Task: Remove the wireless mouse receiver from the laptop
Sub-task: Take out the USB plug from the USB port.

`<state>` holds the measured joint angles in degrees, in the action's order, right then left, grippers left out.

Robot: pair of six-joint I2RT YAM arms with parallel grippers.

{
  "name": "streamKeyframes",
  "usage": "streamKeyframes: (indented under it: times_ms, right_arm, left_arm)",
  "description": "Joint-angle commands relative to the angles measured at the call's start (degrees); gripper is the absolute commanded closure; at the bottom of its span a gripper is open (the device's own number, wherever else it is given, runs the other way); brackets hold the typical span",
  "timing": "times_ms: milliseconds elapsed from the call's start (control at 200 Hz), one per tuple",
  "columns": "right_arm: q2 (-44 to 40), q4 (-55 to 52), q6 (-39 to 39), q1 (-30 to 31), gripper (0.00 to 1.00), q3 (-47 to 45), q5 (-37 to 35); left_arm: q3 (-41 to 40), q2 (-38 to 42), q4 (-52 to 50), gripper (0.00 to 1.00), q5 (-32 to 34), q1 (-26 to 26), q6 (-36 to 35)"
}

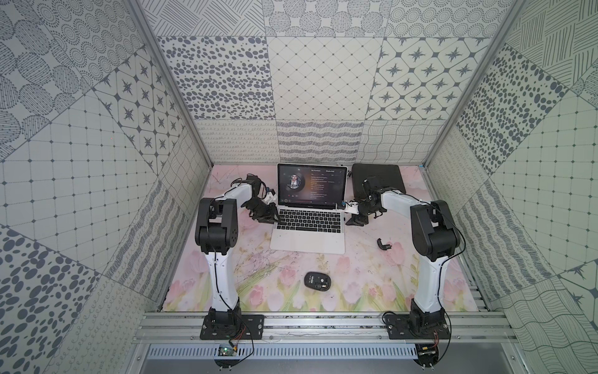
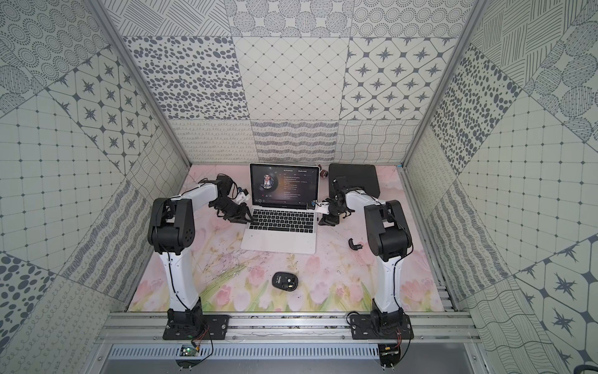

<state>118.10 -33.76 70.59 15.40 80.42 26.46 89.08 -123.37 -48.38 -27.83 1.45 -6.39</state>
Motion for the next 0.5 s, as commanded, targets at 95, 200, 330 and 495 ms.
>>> streamKeyframes:
  times_ms: [95,200,330,495]
  right_arm:
    - [2.9,-3.7,-0.5,1.1,0.44,3.2,-1.7]
    - [3.8,-4.7,-0.7,1.4,0.51,4.3,-2.2]
    - [4.2,-4.7,-2.0,1.8,0.56,4.3,-2.8]
    - [4.7,-4.9,-5.7,2.3,0.52,5.1,-5.6]
  left_arm:
    - [-1.3,-2.5,-1.6,0.64,11.4,0.7,-1.6]
    - [-1.1,-2.6,-1.6,0.64,11.3,0.7,-1.5]
    - [-1.1,-2.5,-1.8,0.65,11.2,0.7,-1.3]
    - [-1.1,-2.5,-1.9,0.65,11.4,0.8,-1.2]
